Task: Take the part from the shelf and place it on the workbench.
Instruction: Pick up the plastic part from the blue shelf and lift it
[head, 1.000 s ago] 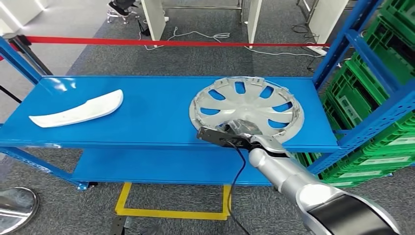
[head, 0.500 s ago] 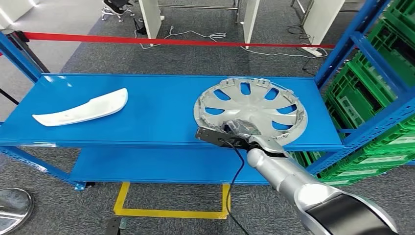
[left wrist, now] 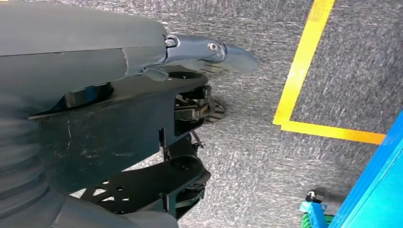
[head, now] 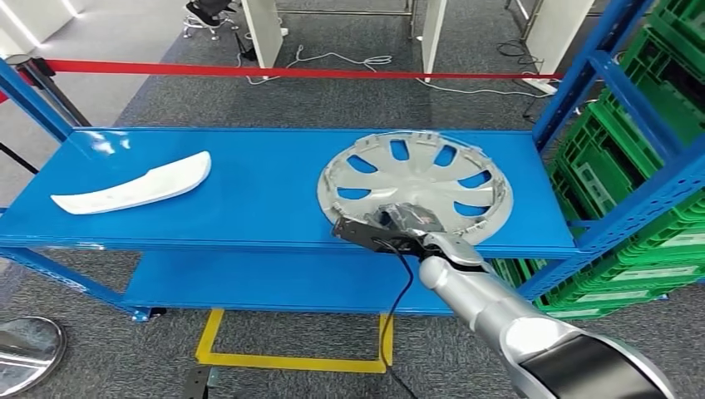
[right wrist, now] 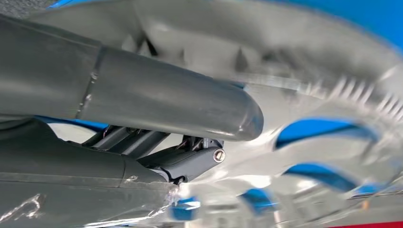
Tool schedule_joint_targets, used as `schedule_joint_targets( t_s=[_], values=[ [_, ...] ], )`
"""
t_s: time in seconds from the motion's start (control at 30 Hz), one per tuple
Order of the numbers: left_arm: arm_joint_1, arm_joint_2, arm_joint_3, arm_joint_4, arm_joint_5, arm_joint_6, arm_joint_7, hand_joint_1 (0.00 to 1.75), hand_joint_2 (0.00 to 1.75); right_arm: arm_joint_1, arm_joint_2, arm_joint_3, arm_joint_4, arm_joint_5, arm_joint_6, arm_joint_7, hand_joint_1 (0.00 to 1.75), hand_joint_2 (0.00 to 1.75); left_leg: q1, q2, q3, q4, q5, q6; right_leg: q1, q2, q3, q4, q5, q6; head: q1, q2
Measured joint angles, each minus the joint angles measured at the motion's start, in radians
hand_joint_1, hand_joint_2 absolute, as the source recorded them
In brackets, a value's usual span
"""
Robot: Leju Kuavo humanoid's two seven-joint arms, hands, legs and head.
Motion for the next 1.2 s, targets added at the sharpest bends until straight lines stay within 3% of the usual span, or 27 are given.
schedule_joint_targets(
  t_s=[0.03,0.1,0.13,0.17,0.2,0.23,0.3,0.37,0.43,0.5,0.53,0.63,0.67,0.7,0.73,0.8,0.87,1.0,1.07,1.13,1.17,1.2],
  values=[
    [0.000,0.000,0.000,0.000,0.000,0.000,-0.002,0.00,1.75,0.001,0.001,-0.001,-0.002,-0.004,-0.005,-0.005,1.75,0.00,0.000,0.001,-0.019,0.041,-0.026,-0.003,-0.002,-0.001,0.001,-0.003,0.002,-0.005,-0.003,0.000],
    [0.001,0.001,0.000,0.000,-0.002,0.000,-0.005,0.00,1.75,0.008,0.002,-0.004,-0.006,-0.013,-0.017,-0.016,1.75,0.00,-0.001,0.002,-0.082,0.173,-0.091,-0.007,-0.001,-0.001,-0.001,-0.003,0.002,-0.010,-0.007,0.000],
    [0.001,0.002,0.000,0.000,-0.002,0.001,-0.006,0.00,1.75,0.013,0.002,-0.005,-0.009,-0.016,-0.022,-0.021,1.75,0.00,-0.001,0.002,-0.111,0.230,-0.111,-0.008,-0.001,-0.001,-0.002,-0.003,0.002,-0.011,-0.007,0.000],
    [0.002,0.002,0.000,0.000,-0.003,0.001,-0.008,0.00,1.75,0.018,0.002,-0.006,-0.013,-0.019,-0.027,-0.025,1.75,0.00,-0.002,0.002,-0.125,0.258,-0.111,-0.008,-0.001,-0.001,-0.002,-0.003,0.002,-0.011,-0.008,0.000],
    [0.002,0.003,0.000,0.000,-0.003,0.002,-0.010,0.00,1.75,0.022,0.003,-0.008,-0.017,-0.023,-0.030,-0.029,1.75,0.00,-0.001,0.002,-0.119,0.247,-0.092,-0.008,-0.001,-0.001,-0.002,-0.002,0.002,-0.011,-0.008,0.000],
    [0.001,0.004,0.000,0.000,-0.004,0.003,-0.012,0.00,1.75,0.024,0.003,-0.010,-0.022,-0.025,-0.033,-0.031,1.75,0.00,-0.001,0.003,-0.095,0.199,-0.058,-0.007,-0.001,0.000,-0.001,-0.002,0.002,-0.009,-0.008,0.000],
    [-0.001,0.004,0.000,0.000,-0.005,0.004,-0.014,0.00,1.75,0.027,0.003,-0.014,-0.032,-0.026,-0.034,-0.034,1.75,0.00,-0.001,0.004,-0.028,0.064,0.003,-0.004,0.000,0.002,-0.002,0.001,0.001,-0.002,-0.009,0.000],
    [-0.003,0.004,0.000,0.000,-0.008,0.004,-0.016,0.00,1.75,0.029,0.003,-0.019,-0.040,-0.025,-0.034,-0.033,1.75,0.00,-0.001,0.005,0.004,-0.009,0.019,0.005,0.005,0.004,-0.007,0.003,0.002,0.010,-0.009,0.000],
    [-0.002,0.003,0.000,0.000,-0.009,0.003,-0.016,0.00,1.75,0.031,0.003,-0.022,-0.043,-0.021,-0.033,-0.033,1.75,0.00,-0.002,0.003,0.002,-0.015,0.017,0.019,0.005,0.004,-0.011,0.000,0.005,0.020,-0.007,0.000],
    [-0.002,0.003,0.000,0.000,-0.009,0.003,-0.016,0.00,1.75,0.032,0.003,-0.022,-0.045,-0.016,-0.033,-0.031,1.75,0.00,-0.001,0.004,0.002,-0.017,0.019,0.032,0.003,0.001,-0.021,0.019,-0.011,0.030,-0.003,0.000],
    [-0.002,0.003,0.000,0.000,-0.009,0.003,-0.016,0.00,1.75,0.032,0.003,-0.022,-0.045,-0.014,-0.032,-0.031,1.75,0.00,0.001,0.005,0.003,-0.018,0.020,0.037,0.002,-0.001,-0.039,0.056,-0.034,0.034,-0.001,0.000],
    [-0.003,0.003,0.000,0.000,-0.009,0.002,-0.017,0.00,1.75,0.039,0.003,-0.022,-0.047,-0.012,-0.035,-0.031,1.75,0.00,0.000,0.005,0.003,-0.018,0.019,0.044,0.001,-0.003,-0.129,0.249,-0.119,0.042,0.004,0.000],
    [-0.002,0.003,0.000,0.000,-0.009,0.002,-0.017,0.00,1.75,0.043,0.003,-0.022,-0.049,-0.011,-0.037,-0.031,1.75,0.00,0.000,0.005,0.004,-0.018,0.018,0.044,0.001,-0.003,-0.147,0.285,-0.125,0.042,0.004,0.000],
    [-0.002,0.003,0.000,0.000,-0.010,0.001,-0.017,0.00,1.75,0.045,0.003,-0.022,-0.050,-0.009,-0.039,-0.032,1.75,0.00,0.001,0.005,0.005,-0.018,0.017,0.044,0.000,-0.003,-0.146,0.281,-0.111,0.042,0.004,0.000],
    [-0.002,0.003,0.000,0.000,-0.010,0.001,-0.018,0.00,1.75,0.047,0.003,-0.022,-0.053,-0.008,-0.040,-0.032,1.75,0.00,0.001,0.004,0.008,-0.018,0.016,0.042,-0.001,-0.003,-0.125,0.237,-0.081,0.042,0.004,0.000],
    [-0.003,0.003,-0.001,0.000,-0.010,0.006,-0.015,0.00,1.75,0.046,0.003,-0.022,-0.058,-0.003,-0.042,-0.031,0.87,0.87,0.001,0.003,0.013,-0.017,0.011,0.034,-0.003,-0.004,-0.053,0.098,-0.020,0.042,0.005,0.000],
    [-0.003,0.004,-0.001,0.000,-0.010,0.012,-0.003,0.00,1.75,0.045,0.004,-0.022,-0.061,0.001,-0.045,-0.030,0.00,1.75,-0.002,0.001,0.013,-0.017,0.010,0.022,-0.003,-0.002,-0.012,0.018,-0.001,0.034,0.004,0.000],
    [-0.003,0.004,-0.001,0.000,-0.004,0.011,0.032,0.00,1.75,0.044,0.006,-0.022,-0.068,0.008,-0.048,-0.025,0.00,1.75,0.000,0.002,0.009,-0.011,0.002,0.000,-0.001,0.001,-0.012,0.010,-0.002,0.005,-0.001,0.000],
    [-0.003,0.004,-0.001,0.000,-0.001,0.011,0.031,0.00,1.75,0.044,0.006,-0.022,-0.071,0.009,-0.049,-0.022,0.00,1.75,-0.001,0.004,-0.028,0.068,-0.045,-0.006,-0.003,-0.001,-0.009,0.006,-0.001,-0.005,-0.005,0.000],
    [-0.003,0.005,0.000,0.000,0.004,0.005,0.022,0.00,1.75,0.047,0.006,-0.022,-0.072,0.008,-0.050,-0.022,0.00,1.75,-0.001,0.004,-0.094,0.201,-0.103,-0.009,-0.001,-0.002,-0.011,0.006,-0.001,-0.010,-0.007,0.000],
    [-0.002,0.005,0.000,0.000,0.007,0.001,0.019,0.00,1.75,0.049,0.006,-0.022,-0.072,0.008,-0.050,-0.023,0.00,1.75,-0.001,0.004,-0.118,0.246,-0.113,-0.009,-0.001,-0.002,-0.011,0.006,-0.001,-0.011,-0.007,0.000],
    [-0.002,0.005,0.000,0.000,0.008,-0.001,0.017,0.00,1.75,0.050,0.006,-0.022,-0.072,0.008,-0.050,-0.023,0.00,1.75,-0.002,0.004,-0.125,0.258,-0.104,-0.007,0.000,-0.002,-0.011,0.006,-0.001,-0.011,-0.007,0.000]
  ],
)
